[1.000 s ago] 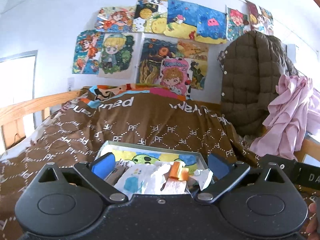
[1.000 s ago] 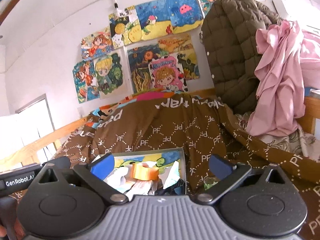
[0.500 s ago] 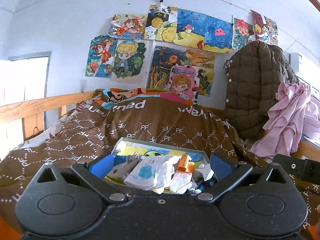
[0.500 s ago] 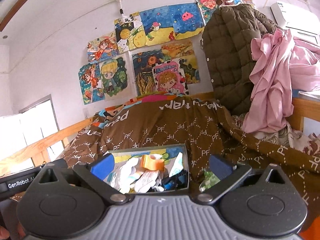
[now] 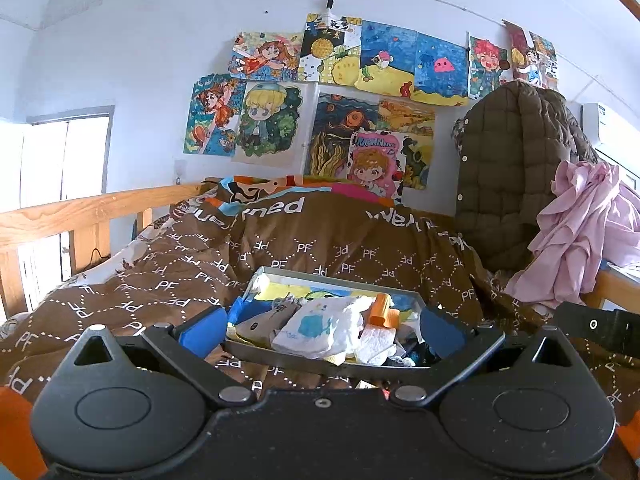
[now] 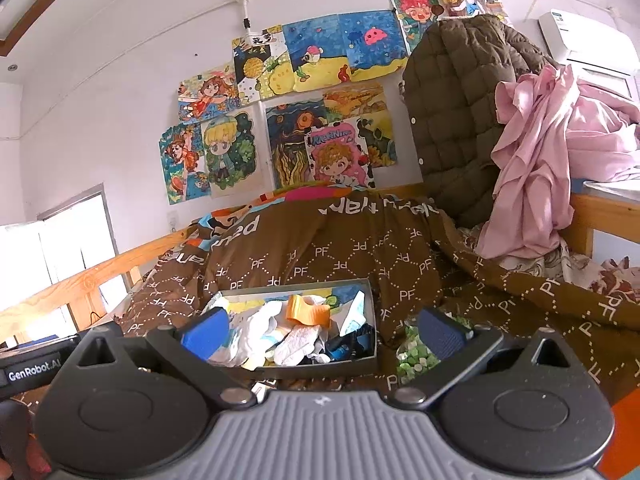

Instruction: Organize soft objects

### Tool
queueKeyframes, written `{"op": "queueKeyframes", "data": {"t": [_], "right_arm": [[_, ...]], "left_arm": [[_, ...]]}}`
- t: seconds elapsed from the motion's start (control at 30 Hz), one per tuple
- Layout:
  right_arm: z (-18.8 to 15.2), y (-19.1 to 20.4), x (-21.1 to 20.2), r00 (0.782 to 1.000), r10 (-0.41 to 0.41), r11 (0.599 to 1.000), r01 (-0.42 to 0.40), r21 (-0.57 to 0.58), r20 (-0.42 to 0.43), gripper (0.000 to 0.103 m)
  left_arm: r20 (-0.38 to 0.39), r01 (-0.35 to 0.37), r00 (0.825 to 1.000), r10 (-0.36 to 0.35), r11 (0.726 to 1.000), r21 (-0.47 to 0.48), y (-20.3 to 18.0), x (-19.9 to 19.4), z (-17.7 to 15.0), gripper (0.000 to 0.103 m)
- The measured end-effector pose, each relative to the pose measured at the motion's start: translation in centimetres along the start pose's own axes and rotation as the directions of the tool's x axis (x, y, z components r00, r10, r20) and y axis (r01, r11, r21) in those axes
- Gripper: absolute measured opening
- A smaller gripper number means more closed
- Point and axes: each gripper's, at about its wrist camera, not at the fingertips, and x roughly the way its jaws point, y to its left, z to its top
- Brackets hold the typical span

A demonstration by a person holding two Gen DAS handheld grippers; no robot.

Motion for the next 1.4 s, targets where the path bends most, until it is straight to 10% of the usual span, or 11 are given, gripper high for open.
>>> {"op": "queueKeyframes", "data": {"t": [1.4], "right_arm": [[-3.6, 1.6, 0.3, 0.991, 0.007, 1.000, -0.005, 0.011, -0.136, 0.103]], "left_arm": [[-0.105, -0.126, 0.986, 0.128, 0.992, 0.026, 3.0, -1.8, -3.2, 0.102]]}}
